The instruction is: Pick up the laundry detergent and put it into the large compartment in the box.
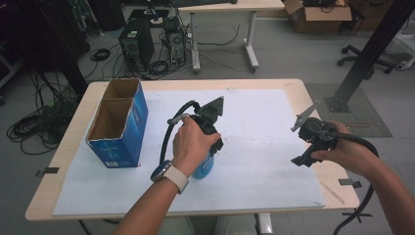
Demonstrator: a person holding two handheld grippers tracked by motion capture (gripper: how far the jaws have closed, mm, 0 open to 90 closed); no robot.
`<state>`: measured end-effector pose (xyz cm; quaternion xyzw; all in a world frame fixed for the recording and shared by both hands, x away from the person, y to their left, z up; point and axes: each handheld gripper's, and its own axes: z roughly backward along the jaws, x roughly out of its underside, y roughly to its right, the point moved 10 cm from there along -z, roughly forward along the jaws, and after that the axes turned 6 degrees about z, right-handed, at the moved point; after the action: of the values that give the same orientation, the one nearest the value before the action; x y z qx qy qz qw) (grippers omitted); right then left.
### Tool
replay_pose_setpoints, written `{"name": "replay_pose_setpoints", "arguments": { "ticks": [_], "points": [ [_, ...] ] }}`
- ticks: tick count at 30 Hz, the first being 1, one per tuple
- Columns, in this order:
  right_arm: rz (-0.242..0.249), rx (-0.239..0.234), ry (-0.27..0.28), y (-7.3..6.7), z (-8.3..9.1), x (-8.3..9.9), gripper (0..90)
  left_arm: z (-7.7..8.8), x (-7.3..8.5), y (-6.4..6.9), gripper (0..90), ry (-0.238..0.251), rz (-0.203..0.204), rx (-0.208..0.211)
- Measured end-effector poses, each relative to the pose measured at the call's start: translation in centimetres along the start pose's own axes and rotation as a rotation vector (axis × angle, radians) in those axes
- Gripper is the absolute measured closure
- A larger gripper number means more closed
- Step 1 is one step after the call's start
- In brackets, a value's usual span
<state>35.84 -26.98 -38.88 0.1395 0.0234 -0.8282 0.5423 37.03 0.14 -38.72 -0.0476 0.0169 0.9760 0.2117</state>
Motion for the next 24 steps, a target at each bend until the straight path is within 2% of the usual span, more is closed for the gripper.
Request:
{"name": "replay_pose_setpoints", "arguments": {
  "ticks": [10,16,24],
  "points": [
    [-0.002,0.001,0.002,0.03,-0.02,0.05,11.0,0.00,0.02,-0.28,36.2,-0.004,0.003,-0.014],
    [-0.006,0.001,0.008,0.04,-0.02,0.04,11.0,-0.01,-0.01,-0.28,36.7,-0.001,-0.016,-0.017],
    [-0.005,0.000,0.006,-0.02,-0.11,-0.01,11.0,0.08,-0.06,-0.36,37.1,0.002,-0.014,-0.002]
  ]
}}
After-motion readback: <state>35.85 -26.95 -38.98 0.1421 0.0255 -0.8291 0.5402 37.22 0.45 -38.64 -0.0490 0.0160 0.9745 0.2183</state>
